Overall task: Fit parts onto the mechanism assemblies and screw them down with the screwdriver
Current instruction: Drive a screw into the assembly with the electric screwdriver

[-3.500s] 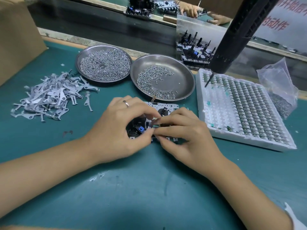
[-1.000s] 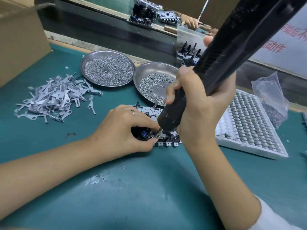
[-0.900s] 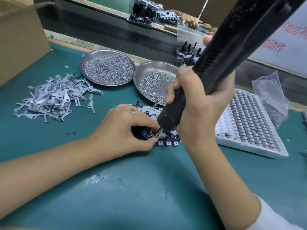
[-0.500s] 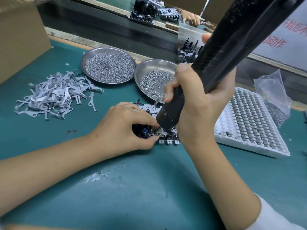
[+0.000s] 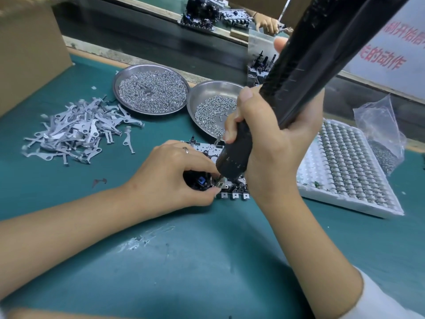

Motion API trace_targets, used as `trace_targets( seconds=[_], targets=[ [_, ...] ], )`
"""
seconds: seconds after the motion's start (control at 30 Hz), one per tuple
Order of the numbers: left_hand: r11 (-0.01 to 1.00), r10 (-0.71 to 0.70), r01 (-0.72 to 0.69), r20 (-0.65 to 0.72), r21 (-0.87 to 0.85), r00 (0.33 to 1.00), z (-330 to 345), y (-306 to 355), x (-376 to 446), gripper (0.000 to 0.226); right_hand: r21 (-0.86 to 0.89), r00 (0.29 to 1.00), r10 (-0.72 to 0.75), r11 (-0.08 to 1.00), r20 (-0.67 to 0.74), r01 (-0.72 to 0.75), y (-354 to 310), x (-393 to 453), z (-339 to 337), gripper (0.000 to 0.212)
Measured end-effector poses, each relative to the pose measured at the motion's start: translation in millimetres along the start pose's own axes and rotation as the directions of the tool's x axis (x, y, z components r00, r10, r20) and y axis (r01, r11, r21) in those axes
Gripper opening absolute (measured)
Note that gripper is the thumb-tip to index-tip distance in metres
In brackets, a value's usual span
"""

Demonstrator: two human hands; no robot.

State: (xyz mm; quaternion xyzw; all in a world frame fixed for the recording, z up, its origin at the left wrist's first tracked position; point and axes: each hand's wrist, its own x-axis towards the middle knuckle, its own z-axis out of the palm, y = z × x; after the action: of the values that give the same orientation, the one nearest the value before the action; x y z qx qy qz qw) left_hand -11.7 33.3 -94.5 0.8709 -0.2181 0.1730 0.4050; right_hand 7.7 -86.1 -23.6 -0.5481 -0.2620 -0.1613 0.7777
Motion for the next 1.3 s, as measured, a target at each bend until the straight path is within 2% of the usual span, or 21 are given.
trace_targets(
  seconds=[0.17, 0.37, 0.57, 0.77, 0.9, 1.0, 1.07, 1.13, 1.17, 1.2, 1.23, 1.27, 1.3],
  targets=[
    [1.0, -0.012, 0.012, 0.003, 0.014, 1.0, 0.8, -1.4, -0.3, 0.013, -0.047, 1.0, 0.017, 0.999, -0.002, -0.017, 1.2, -1.5, 1.6, 0.029],
    [1.0, 0.009, -0.009, -0.018, 0.015, 1.0, 0.5, 0.8, -0.2, 0.012, 0.015, 1.0, -0.008, 1.0, 0.014, 0.008, 1.8, 0.7, -4.2, 0.028],
    [1.0, -0.012, 0.012, 0.002, 0.009, 1.0, -0.4, 0.7, -0.7, 0.02, -0.025, 0.994, -0.066, 0.998, -0.088, 0.064, 1.8, 8.8, -17.0, 0.022],
    [1.0, -0.012, 0.012, 0.007, 0.013, 1.0, -0.6, 1.5, -1.0, 0.02, -0.088, 0.996, 0.07, 0.993, -0.048, -0.074, 9.1, 8.9, -19.1, 0.025],
    [1.0, -0.018, 0.018, 0.008, 0.012, 1.0, -0.5, 2.0, -1.6, 0.02, -0.057, 0.993, 0.092, 0.994, -0.07, -0.096, 7.2, 9.7, -22.7, 0.023],
    [1.0, -0.01, 0.01, 0.012, 0.002, 1.0, -1.4, 1.4, -1.1, 0.021, -0.097, 0.996, 0.073, 0.992, -0.06, -0.078, 5.3, 8.4, -26.1, 0.025],
    [1.0, 0.004, -0.004, 0.03, 0.003, 1.0, -2.2, 1.6, -0.4, 0.024, -0.149, 0.997, -0.033, 0.989, -0.076, 0.021, 4.5, 9.7, -30.1, 0.034],
    [0.999, 0.007, -0.006, 0.02, -0.045, 1.0, -2.2, 2.8, -0.3, 0.028, -0.291, 0.945, -0.264, 0.935, -0.192, 0.202, 2.8, 9.5, -36.1, 0.036],
    [0.993, -0.025, 0.024, -0.011, -0.116, 1.0, -2.7, 3.4, -0.2, 0.027, -0.399, 0.89, -0.389, 0.875, -0.239, 0.275, 3.1, 5.5, -39.5, 0.027],
    [0.977, -0.083, 0.069, -0.065, -0.201, 0.994, -3.6, 3.3, 0.7, 0.023, -0.502, 0.849, -0.477, 0.805, -0.229, 0.316, 5.3, -2.9, -42.7, 0.018],
    [0.96, -0.148, 0.108, -0.141, -0.259, 0.979, -5.0, 1.9, 2.1, 0.018, -0.58, 0.854, -0.498, 0.744, -0.151, 0.331, 9.6, -15.3, -45.0, 0.013],
    [0.951, -0.198, 0.131, -0.225, -0.281, 0.954, -6.9, -0.4, 4.0, 0.014, -0.643, 0.899, -0.439, 0.689, -0.003, 0.335, 14.1, -28.4, -45.1, 0.009],
    [0.95, -0.227, 0.143, -0.299, -0.278, 0.927, -8.8, -3.2, 5.7, 0.014, -0.717, 0.934, -0.314, 0.611, 0.171, 0.337, 18.9, -40.9, -42.8, 0.012]
  ],
)
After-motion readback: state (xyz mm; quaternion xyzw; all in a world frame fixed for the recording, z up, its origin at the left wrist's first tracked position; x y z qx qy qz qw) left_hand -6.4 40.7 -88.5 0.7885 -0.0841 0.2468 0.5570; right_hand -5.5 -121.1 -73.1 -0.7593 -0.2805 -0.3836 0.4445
